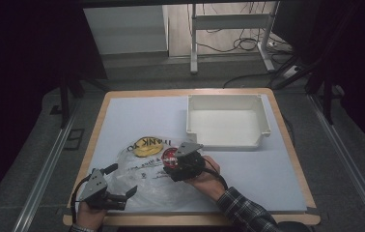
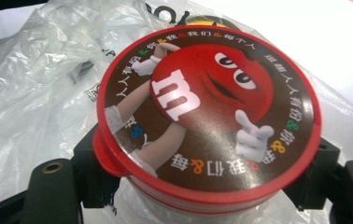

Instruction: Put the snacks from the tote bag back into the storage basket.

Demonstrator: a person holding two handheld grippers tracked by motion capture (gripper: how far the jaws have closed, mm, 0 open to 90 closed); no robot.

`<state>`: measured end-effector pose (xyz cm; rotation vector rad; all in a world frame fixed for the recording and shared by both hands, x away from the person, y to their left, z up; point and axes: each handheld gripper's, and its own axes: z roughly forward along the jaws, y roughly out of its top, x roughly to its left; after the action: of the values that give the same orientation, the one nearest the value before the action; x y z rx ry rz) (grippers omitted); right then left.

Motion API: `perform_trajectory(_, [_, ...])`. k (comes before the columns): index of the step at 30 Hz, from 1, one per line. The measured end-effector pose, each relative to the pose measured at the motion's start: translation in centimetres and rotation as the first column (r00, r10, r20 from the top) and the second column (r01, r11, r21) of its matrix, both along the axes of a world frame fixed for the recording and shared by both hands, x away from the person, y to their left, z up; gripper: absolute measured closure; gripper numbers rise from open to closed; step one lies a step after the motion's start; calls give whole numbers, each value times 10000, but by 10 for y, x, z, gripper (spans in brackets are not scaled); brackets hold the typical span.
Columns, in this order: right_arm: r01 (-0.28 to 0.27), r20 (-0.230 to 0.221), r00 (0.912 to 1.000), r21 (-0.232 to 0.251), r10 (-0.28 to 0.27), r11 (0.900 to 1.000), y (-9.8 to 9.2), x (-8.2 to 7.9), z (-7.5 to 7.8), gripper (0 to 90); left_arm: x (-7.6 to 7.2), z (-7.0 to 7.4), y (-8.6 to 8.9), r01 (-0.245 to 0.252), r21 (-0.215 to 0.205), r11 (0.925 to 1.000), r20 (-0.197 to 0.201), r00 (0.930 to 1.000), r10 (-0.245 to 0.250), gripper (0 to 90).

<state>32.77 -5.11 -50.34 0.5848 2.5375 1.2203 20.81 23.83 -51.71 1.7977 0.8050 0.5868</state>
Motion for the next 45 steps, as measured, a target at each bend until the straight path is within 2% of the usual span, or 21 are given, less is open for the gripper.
perform_trajectory(9, [-34,190,9998,-27,34,10000,-7,-3,13,259,0,0,0,6,7,10000,-2,10000,-6,0])
perform_trajectory(16, [66,210,9998,181,-70,9998,-18,-4,24,259,0,0,-1,3,26,10000,5,10000,-3,0])
perform_trajectory(45, [904,332,9953,270,-912,9955,-59,7,36,260,1,0,-1,-5,55,10000,-10,10000,5,0])
